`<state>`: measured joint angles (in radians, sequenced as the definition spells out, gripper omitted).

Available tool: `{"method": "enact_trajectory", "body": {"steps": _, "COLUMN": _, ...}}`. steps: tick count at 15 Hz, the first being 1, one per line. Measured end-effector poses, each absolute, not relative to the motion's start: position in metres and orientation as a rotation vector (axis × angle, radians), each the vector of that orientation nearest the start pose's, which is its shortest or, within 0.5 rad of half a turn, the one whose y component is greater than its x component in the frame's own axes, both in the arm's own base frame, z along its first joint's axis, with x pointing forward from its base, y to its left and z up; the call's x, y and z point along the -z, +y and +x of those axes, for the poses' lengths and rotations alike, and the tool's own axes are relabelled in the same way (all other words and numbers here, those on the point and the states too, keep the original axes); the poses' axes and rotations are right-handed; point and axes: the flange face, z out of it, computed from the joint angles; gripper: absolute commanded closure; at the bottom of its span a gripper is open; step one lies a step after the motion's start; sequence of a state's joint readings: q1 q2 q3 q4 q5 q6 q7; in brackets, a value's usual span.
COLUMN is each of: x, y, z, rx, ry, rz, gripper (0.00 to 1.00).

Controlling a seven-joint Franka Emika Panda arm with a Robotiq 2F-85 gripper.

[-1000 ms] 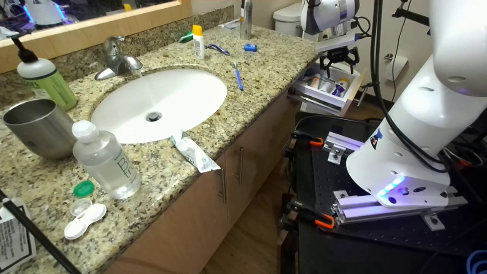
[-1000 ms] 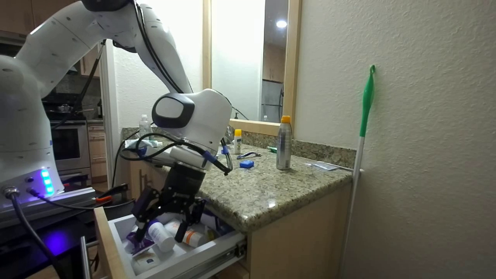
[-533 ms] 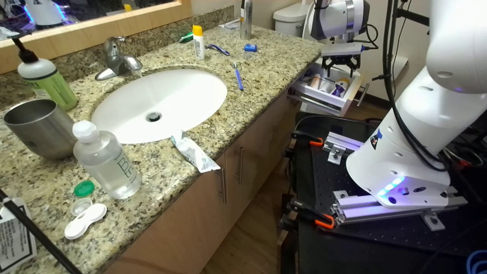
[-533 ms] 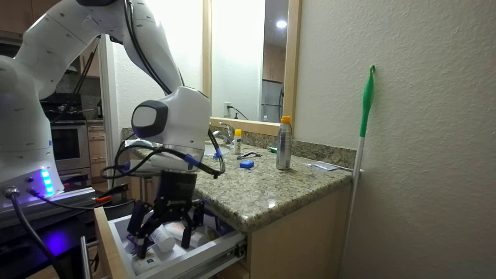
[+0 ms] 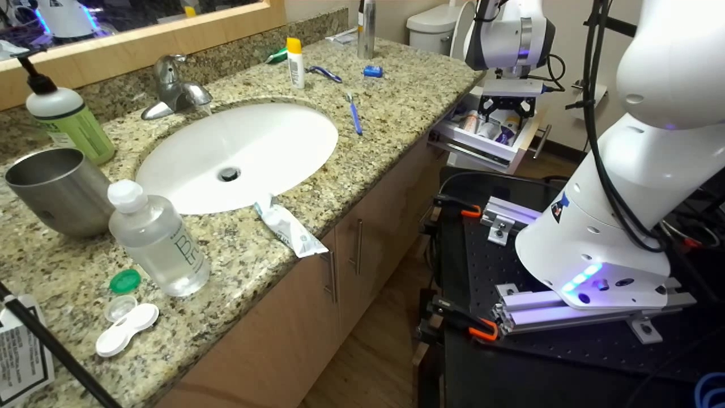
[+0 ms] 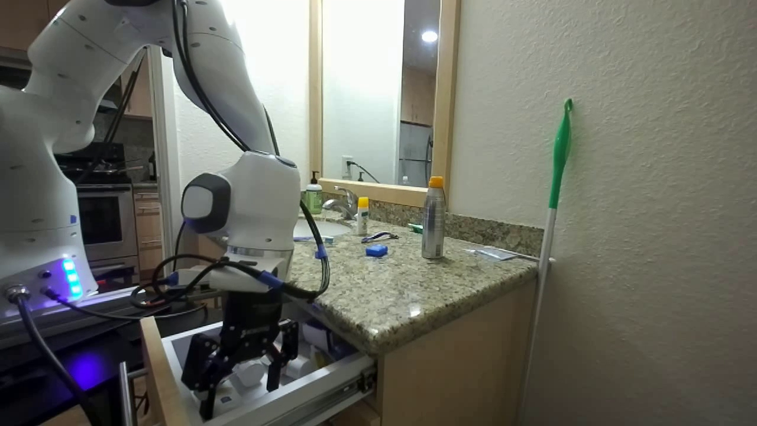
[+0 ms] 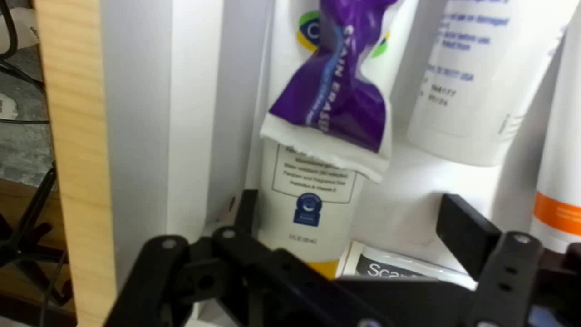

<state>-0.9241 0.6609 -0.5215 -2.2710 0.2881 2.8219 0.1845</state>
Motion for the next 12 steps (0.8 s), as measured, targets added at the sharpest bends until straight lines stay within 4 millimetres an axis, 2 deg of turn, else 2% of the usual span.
{"method": "enact_trajectory", "body": {"steps": 1, "x": -0.106, "y": -0.518, "z": 0.028, "rx": -0.205, "ry": 2.625, "rz": -2.040, "gripper": 0.00}}
{"method": "enact_trajectory", "body": {"steps": 2, "x": -0.104, "y": -0.519, "z": 0.029, "rx": -0.209, "ry": 2.639, "rz": -2.028, "gripper": 0.25}}
{"method": "enact_trajectory", "body": {"steps": 3, "x": -0.101, "y": -0.520, "z": 0.031, "rx": -0.213, "ry": 2.654, "rz": -2.017, "gripper": 0.26}}
{"method": "enact_trajectory", "body": {"steps": 5, "x": -0.103, "y": -0.523, "z": 0.040, "rx": -0.200, "ry": 2.667, "rz": -2.009, "gripper": 0.38}}
{"method": "enact_trajectory", "body": {"steps": 10, "x": -0.108, "y": -0.530, "z": 0.062, "rx": -0.164, "ry": 2.682, "rz": -2.004, "gripper": 0.75}}
{"method": "enact_trajectory", "body": {"steps": 12, "x": -0.109, "y": -0.531, "z": 0.066, "rx": -0.156, "ry": 2.689, "rz": -1.999, "gripper": 0.86}}
